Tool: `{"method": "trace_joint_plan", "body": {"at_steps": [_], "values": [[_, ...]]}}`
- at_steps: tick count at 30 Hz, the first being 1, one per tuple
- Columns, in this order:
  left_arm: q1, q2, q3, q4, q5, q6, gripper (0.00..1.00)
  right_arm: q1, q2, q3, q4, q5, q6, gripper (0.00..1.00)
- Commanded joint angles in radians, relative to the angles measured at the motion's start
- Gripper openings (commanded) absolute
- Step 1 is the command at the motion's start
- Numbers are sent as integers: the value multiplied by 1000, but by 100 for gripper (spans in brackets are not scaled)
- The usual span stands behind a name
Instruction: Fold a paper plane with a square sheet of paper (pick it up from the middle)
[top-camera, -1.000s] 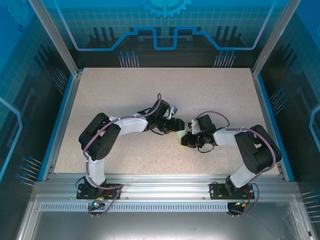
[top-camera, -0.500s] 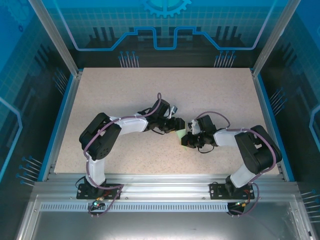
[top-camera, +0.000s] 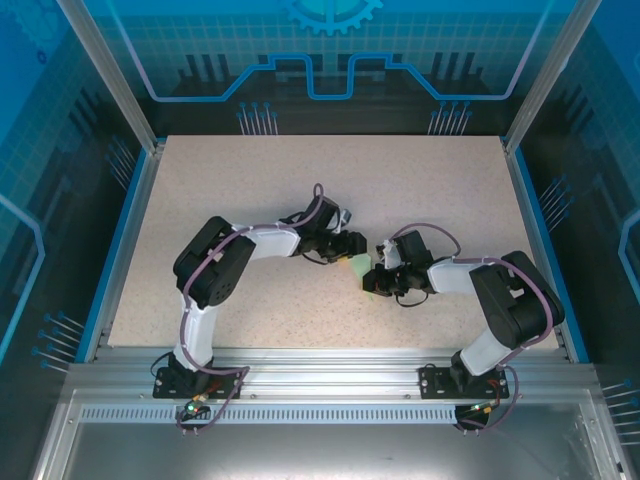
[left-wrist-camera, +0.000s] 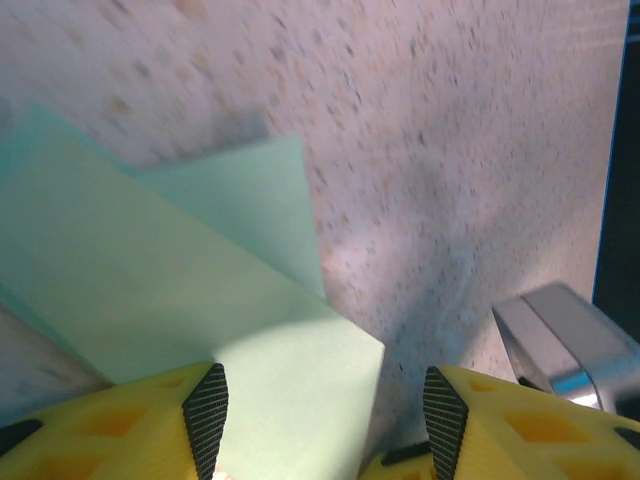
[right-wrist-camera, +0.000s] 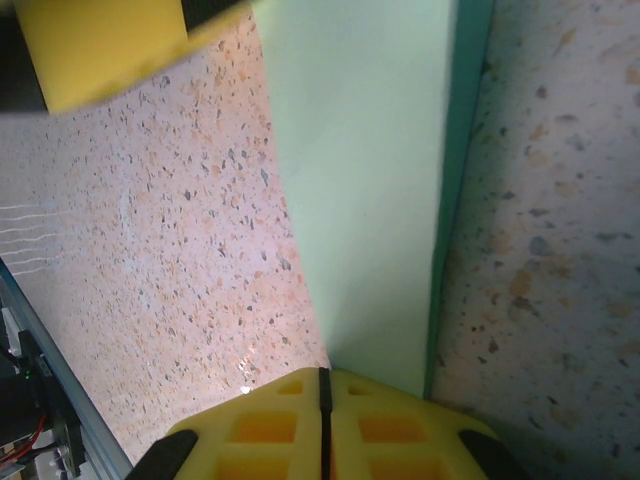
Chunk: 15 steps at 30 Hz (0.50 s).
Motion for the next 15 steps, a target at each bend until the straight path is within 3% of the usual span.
{"method": "trace_joint_plan", "body": {"at_steps": [1, 9, 15], "values": [[40, 36, 46, -19, -22, 28, 58, -9, 34, -60, -147, 99, 1, 8], [96, 111, 184, -117, 10, 84, 59, -8, 26, -63, -148, 94, 2, 8], [117, 50, 197, -165, 4, 108, 59, -8, 15, -53, -160, 94, -8, 9]]}}
